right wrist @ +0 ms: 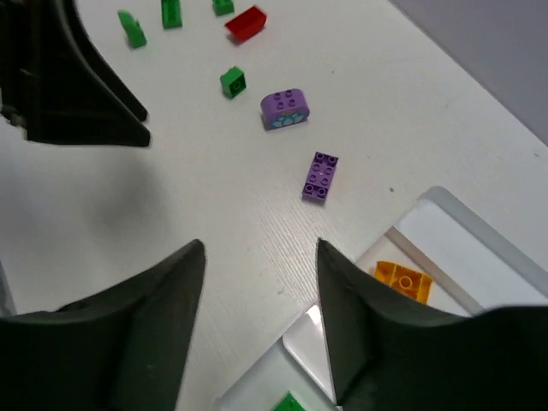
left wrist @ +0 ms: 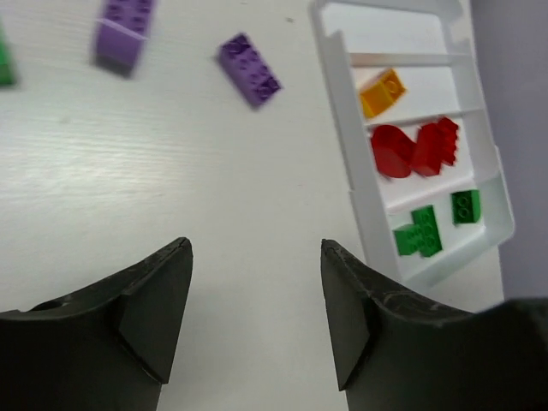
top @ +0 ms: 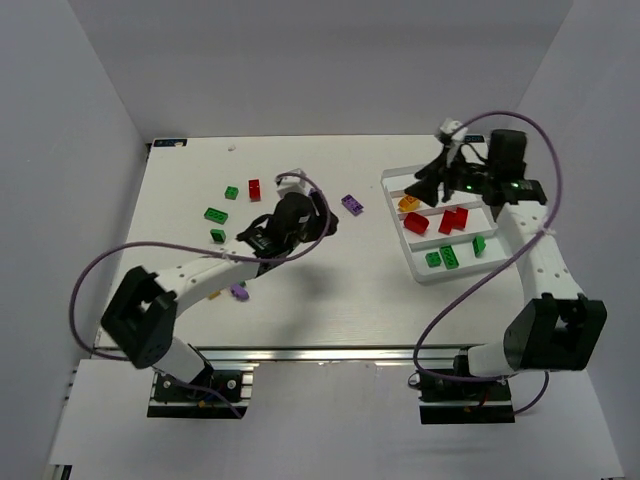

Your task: Sort the legos into containers by color

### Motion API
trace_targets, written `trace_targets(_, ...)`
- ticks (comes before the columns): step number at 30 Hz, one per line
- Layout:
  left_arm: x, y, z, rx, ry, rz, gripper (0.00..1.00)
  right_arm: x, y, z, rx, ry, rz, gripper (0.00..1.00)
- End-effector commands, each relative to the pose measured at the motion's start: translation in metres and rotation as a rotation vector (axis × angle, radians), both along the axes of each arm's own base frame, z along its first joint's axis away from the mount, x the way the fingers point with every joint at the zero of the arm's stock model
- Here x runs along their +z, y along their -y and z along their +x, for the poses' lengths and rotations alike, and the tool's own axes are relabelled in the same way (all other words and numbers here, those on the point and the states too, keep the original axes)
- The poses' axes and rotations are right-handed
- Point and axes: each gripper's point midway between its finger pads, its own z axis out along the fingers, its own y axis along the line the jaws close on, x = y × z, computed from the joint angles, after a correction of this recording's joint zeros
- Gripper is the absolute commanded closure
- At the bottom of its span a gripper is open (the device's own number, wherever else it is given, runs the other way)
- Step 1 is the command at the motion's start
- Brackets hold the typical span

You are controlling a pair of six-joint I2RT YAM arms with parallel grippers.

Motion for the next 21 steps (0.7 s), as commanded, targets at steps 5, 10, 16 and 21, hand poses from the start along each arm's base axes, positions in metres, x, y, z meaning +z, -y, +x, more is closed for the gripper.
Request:
trace_targets(5, -0.011, -0.112, -0.042, 0.236, -0.06, 0.195, 0.24, -0.041, -0.074, 0.025, -0.06, -0.177, -0.106, 0.58)
trace_targets(10, 0.01, -0.169, -0.068, 0.408, -0.032, 0.198, 0.2, -0.076, -0.137, 0.034, -0.09, -0.301, -0.136, 0.39)
trace_targets(16, 0.035, -0.216, -0.092, 0.555, -0.001, 0.19, 0.19, -0.128, -0.209, 0.042, -0.092, -0.455, -0.162, 0.32)
trace_targets(21, 0.052, -0.24, -0.112, 0.618, 0.037, 0.106, 0.19, -0.161, -0.267, 0.057, -0.134, -0.528, -0.153, 0.25)
